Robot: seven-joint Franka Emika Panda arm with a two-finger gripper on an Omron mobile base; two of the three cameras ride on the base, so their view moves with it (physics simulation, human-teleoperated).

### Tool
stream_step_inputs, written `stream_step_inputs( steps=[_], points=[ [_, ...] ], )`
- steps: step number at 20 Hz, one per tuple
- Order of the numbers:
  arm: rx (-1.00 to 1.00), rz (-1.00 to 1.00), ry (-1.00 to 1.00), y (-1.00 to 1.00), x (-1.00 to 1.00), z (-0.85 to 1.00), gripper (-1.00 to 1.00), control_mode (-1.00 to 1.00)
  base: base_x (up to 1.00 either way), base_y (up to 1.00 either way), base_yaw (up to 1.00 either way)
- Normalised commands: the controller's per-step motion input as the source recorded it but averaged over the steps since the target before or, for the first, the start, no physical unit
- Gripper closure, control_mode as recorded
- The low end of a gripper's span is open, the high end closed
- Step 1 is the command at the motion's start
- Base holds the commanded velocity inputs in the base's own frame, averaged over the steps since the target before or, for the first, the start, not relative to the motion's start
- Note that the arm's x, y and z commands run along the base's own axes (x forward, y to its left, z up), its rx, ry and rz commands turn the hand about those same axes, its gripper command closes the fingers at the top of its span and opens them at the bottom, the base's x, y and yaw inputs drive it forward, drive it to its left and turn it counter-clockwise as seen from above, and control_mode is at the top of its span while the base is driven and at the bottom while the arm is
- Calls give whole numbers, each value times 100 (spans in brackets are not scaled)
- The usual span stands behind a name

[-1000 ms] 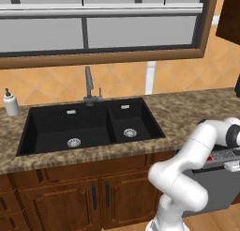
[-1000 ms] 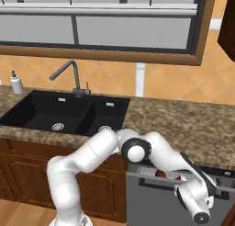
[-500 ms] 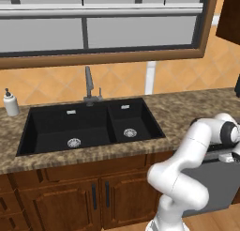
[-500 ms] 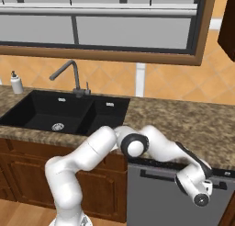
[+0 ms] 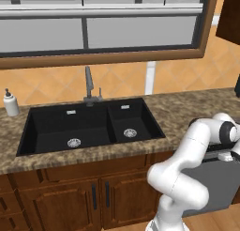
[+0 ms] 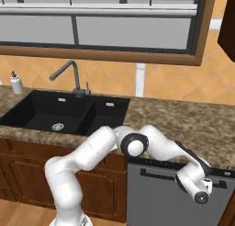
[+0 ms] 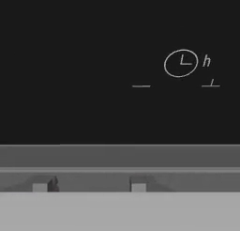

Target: Pick up the cup and bowl from the counter, place them in the dishwasher, and close the dishwasher door.

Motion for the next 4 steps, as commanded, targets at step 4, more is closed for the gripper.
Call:
stream_step_inputs(
  steps=[4],
  points=[
    [1, 1, -24, 37, 100, -49, -100, -100, 0, 0, 0]
  ],
)
